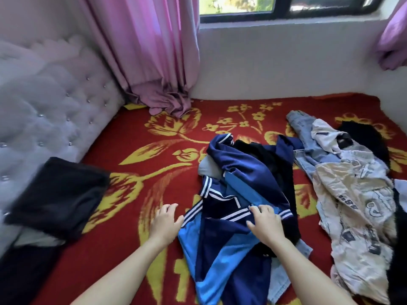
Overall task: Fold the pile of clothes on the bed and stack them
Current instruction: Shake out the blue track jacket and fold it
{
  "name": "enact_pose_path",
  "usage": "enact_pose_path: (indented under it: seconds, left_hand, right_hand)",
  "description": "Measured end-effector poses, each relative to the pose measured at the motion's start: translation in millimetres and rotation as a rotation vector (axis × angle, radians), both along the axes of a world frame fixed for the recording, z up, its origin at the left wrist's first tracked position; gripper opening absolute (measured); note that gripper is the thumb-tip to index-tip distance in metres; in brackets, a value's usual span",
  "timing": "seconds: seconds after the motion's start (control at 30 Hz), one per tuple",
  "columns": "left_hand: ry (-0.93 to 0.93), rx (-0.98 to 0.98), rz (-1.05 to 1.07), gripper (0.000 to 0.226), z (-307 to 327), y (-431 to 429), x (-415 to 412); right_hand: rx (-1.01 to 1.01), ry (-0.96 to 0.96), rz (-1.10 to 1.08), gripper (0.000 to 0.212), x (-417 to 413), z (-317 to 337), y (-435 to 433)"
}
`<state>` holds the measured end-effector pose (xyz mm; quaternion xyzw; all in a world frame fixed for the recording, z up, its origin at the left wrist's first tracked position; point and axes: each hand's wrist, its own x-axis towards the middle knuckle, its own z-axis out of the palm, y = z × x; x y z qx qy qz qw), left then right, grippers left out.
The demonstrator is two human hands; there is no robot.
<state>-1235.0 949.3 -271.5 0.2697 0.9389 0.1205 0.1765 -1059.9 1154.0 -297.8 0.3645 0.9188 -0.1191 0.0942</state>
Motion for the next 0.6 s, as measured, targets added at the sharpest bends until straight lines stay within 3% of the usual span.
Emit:
enact_pose_path:
  seconds: [0.33, 0.5, 0.6]
  left_hand:
    - [-0.107, -0.035, 0.364, 0.048, -28.4, -48.5, -9.3]
    - [-0.222, 0.049, 0.51, 0.045, -49.4, -55.3, 2.9]
    - [-0.26, 0.035, 0.517, 0.045, -62.8, -55.0, 7.0]
  right_hand:
    - [-0.076, -0.002, 0.12, 0.043, -60.6, -47.6, 22.1]
    - [-0.126, -0.021, 0.173, 0.059, -99.4, -63.3, 29.2]
    - [-0.05, -0.078, 0.144, 0.068, -113.8, -73.1, 39.8]
